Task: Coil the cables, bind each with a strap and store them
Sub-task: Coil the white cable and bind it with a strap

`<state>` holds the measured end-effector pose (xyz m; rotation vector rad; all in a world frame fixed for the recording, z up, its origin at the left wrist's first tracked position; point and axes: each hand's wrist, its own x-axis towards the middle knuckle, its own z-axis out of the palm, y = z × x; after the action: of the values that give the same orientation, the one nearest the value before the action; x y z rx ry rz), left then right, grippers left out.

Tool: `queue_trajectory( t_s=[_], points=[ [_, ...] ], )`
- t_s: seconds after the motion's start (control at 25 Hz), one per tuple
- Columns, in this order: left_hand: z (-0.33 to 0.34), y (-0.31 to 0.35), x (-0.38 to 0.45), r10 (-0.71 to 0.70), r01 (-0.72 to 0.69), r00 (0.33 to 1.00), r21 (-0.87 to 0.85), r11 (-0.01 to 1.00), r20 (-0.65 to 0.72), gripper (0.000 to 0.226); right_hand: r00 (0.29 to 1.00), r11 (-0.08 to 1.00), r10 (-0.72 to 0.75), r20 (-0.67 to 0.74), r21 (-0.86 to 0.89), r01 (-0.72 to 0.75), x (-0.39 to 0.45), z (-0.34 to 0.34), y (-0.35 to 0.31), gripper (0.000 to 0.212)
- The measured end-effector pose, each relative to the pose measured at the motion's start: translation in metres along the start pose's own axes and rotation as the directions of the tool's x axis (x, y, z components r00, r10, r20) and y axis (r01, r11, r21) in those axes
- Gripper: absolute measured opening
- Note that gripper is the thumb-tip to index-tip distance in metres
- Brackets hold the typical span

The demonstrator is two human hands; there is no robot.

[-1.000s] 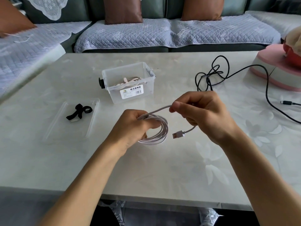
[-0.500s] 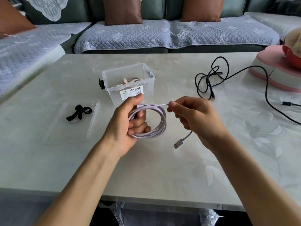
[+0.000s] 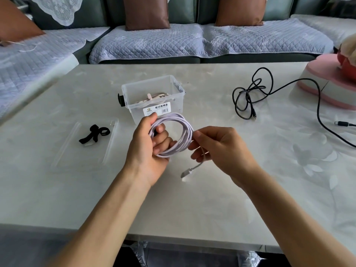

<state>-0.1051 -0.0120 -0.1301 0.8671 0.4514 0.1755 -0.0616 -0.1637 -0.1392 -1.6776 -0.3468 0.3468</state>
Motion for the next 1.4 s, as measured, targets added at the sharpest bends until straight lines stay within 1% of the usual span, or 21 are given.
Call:
queue_trajectory(
  t_s=[0.08,0.2,0.28,0.36,0.44,0.52,0.6,0.68,0.76,0.88,0.96,1.04,1.12,1.16,1.24,1.32,1.4],
  points=[
    [0.001,-0.003,0.002,0.008,-0.010,1.000,-0.071,0.997,-0.029,0.043,1.000,1.000,-0.002,-0.011,0.015,0.002,-0.001,0.007,0.002,0.023],
    [0.007,-0.010,0.002,0.060,-0.070,0.992,-0.096,0.993,-0.109,0.039,0.999,0.998,-0.035,0.014,0.060,0.034,-0.003,0.015,0.002,0.039],
    [0.012,-0.013,0.001,0.097,-0.112,0.977,-0.067,0.991,-0.192,0.039,0.998,0.995,-0.053,0.037,0.081,0.050,-0.003,0.018,0.001,0.035],
    [0.014,-0.014,-0.001,0.121,-0.116,0.966,0.036,0.993,-0.230,0.041,0.994,0.993,-0.113,-0.005,-0.018,0.113,-0.003,0.018,0.002,0.034],
    [0.014,-0.016,-0.001,0.134,-0.105,0.970,0.145,0.984,-0.202,0.041,0.982,0.980,-0.178,-0.067,-0.107,0.170,-0.002,0.015,0.003,0.034],
    [0.013,-0.019,-0.001,0.150,-0.113,0.977,0.227,0.967,-0.151,0.039,0.969,0.970,-0.219,-0.114,-0.130,0.204,-0.001,0.011,0.003,0.034],
    [0.011,-0.024,0.000,0.173,-0.121,0.979,0.368,0.922,-0.111,0.040,0.958,0.959,-0.250,-0.142,-0.171,0.226,0.001,0.007,0.003,0.034],
    [0.006,-0.026,0.001,0.155,-0.105,0.986,0.495,0.863,-0.061,0.044,0.951,0.944,-0.276,-0.143,-0.226,0.240,0.003,0.002,0.002,0.034],
    [0.002,-0.024,0.000,0.104,-0.083,0.995,0.547,0.833,-0.007,0.046,0.950,0.933,-0.292,-0.110,-0.251,0.257,0.004,-0.003,0.000,0.033],
    [0.002,-0.016,0.000,0.072,-0.076,0.997,0.457,0.886,0.026,0.053,0.958,0.910,-0.283,0.041,-0.304,0.282,0.002,-0.004,-0.004,0.031],
    [0.004,-0.013,-0.001,0.086,-0.090,0.996,0.489,0.868,0.032,0.051,0.959,0.893,-0.253,0.123,-0.352,0.281,0.001,-0.002,-0.003,0.030],
    [0.006,-0.015,-0.002,0.121,-0.143,0.990,0.562,0.815,0.076,0.041,0.965,0.906,-0.237,0.113,-0.334,0.262,0.001,-0.002,-0.002,0.030],
    [0.009,-0.017,-0.001,0.174,-0.182,0.982,0.561,0.808,0.067,0.039,0.975,0.946,-0.213,0.069,-0.236,0.224,0.003,-0.002,0.000,0.029],
    [0.010,-0.019,0.000,0.198,-0.182,0.980,0.528,0.830,0.026,0.040,0.980,0.964,-0.190,0.053,-0.180,0.197,0.004,-0.003,0.001,0.026],
    [0.013,-0.019,0.002,0.203,-0.156,0.975,0.387,0.909,-0.085,0.040,0.991,0.986,-0.129,0.044,-0.098,0.133,0.005,-0.003,0.003,0.022],
    [0.014,-0.019,0.004,0.174,-0.132,0.970,0.239,0.962,-0.169,0.038,0.996,0.994,-0.082,0.033,-0.068,0.084,0.006,-0.002,0.003,0.020],
    [0.015,-0.020,0.005,0.147,-0.117,0.965,0.142,0.983,-0.217,0.037,0.998,0.997,-0.058,-0.012,-0.060,0.057,0.007,-0.003,0.003,0.017]
  ],
)
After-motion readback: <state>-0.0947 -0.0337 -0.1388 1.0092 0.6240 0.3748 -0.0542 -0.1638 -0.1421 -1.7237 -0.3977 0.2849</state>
